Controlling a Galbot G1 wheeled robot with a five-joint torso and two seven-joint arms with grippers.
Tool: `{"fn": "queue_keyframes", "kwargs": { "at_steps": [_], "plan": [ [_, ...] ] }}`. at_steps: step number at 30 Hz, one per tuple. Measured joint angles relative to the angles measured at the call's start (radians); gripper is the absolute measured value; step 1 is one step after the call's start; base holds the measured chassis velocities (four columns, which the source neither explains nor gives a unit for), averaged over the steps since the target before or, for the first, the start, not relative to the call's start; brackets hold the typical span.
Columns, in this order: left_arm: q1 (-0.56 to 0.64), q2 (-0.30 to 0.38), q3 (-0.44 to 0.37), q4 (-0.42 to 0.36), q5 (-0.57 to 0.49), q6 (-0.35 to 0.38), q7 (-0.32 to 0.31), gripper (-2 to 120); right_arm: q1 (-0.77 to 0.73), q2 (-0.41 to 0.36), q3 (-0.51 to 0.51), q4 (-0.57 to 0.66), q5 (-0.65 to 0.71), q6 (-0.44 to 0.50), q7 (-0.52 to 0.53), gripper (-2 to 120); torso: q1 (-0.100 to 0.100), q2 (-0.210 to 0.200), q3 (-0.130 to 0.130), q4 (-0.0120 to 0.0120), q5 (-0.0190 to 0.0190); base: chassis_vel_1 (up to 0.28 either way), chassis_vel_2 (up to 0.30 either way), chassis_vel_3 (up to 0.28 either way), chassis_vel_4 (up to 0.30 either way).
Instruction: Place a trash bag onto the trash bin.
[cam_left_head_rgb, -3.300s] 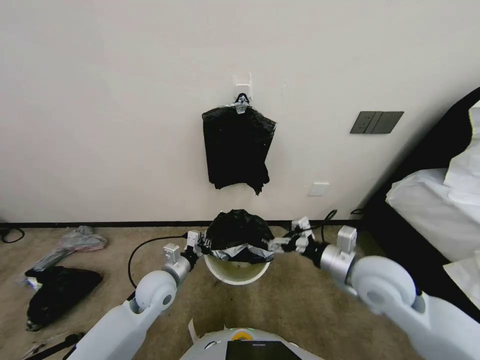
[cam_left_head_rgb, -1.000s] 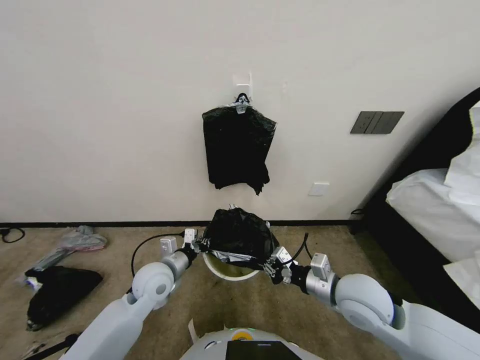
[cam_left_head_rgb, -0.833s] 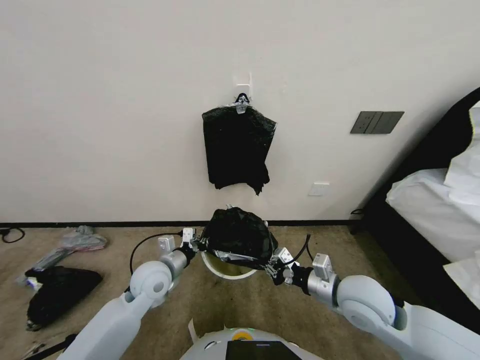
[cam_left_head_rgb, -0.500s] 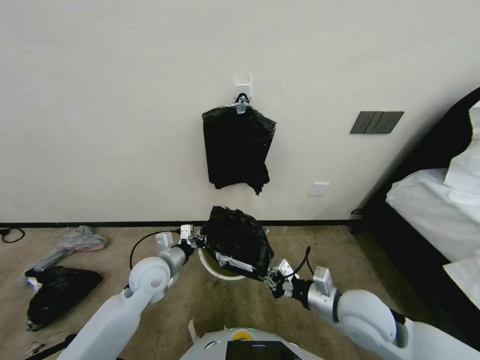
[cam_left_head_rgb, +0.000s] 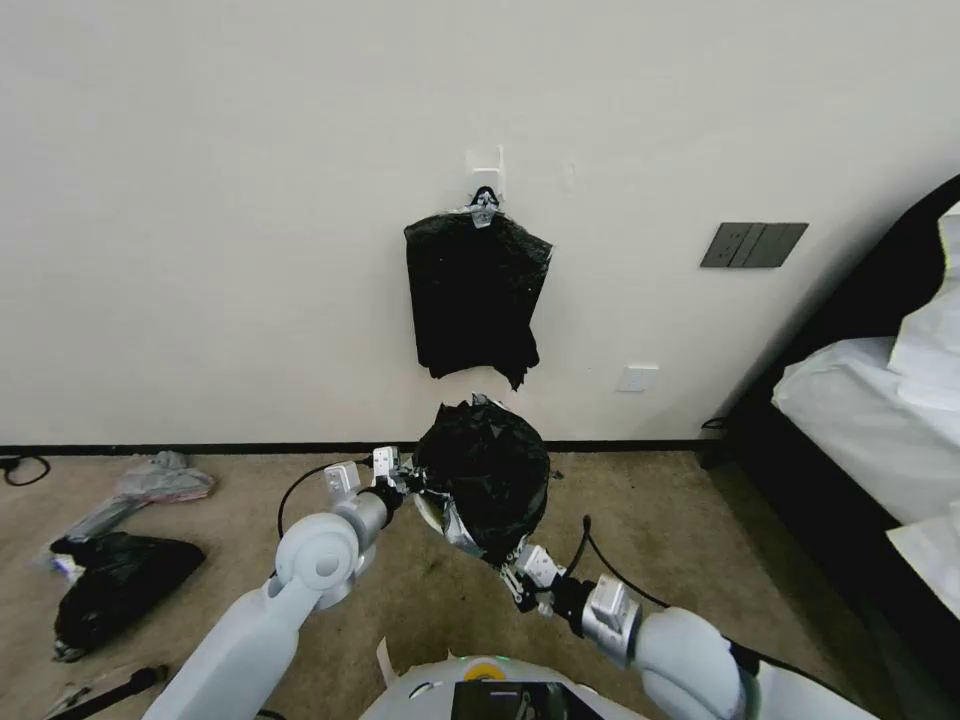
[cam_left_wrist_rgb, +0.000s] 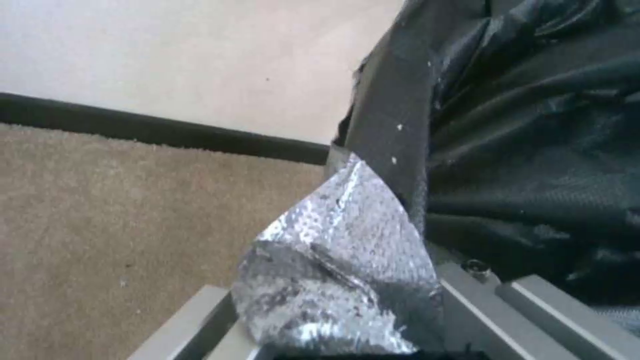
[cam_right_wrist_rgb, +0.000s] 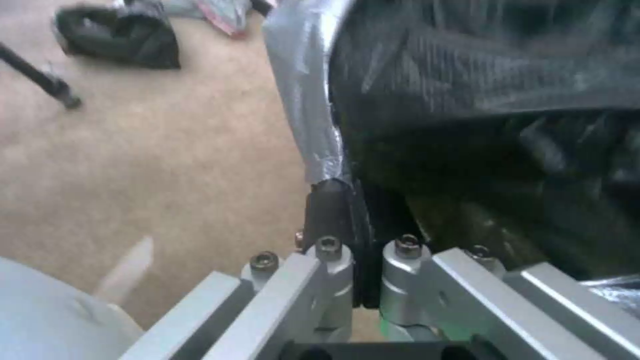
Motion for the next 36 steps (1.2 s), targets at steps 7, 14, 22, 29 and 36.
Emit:
{"fn": "queue_keyframes", "kwargs": {
  "at_steps": [7,14,22,29,36],
  "plan": [
    [-0.008,-0.01,0.001,-0.013,-0.024,0.002,-0.043,1,-0.004,0.059,-0.027,-0.083,-0.089,0.04,0.004,0,0.0,0.0,0.0,0.0,0.0001,0.0,0.0,0.0,0.0],
    [0.004,-0.016,0.007,-0.028,-0.037,0.007,-0.061,1,0.01,0.145,-0.063,-0.145,-0.09,0.038,0.036,0,0.0,0.0,0.0,0.0,0.0002,0.0,0.0,0.0,0.0],
    [0.021,-0.014,0.005,-0.038,-0.046,0.019,-0.07,1,0.018,0.226,-0.087,-0.244,-0.089,0.029,0.048,0,0.0,0.0,0.0,-0.0001,0.0001,0.0,0.0,0.0,0.0],
    [0.046,-0.013,0.003,-0.055,-0.047,0.038,-0.086,1,0.02,0.272,-0.09,-0.292,-0.087,0.014,0.067,0,0.0,0.0,0.0,0.0,0.0,0.0,0.0,0.0,0.0],
    [0.057,-0.009,0.007,-0.06,-0.051,0.052,-0.098,1,0.015,0.296,-0.092,-0.321,-0.085,0.001,0.071,0,0.0,0.0,0.0,0.0,0.0001,0.0,0.0,0.0,0.0]
  ]
}}
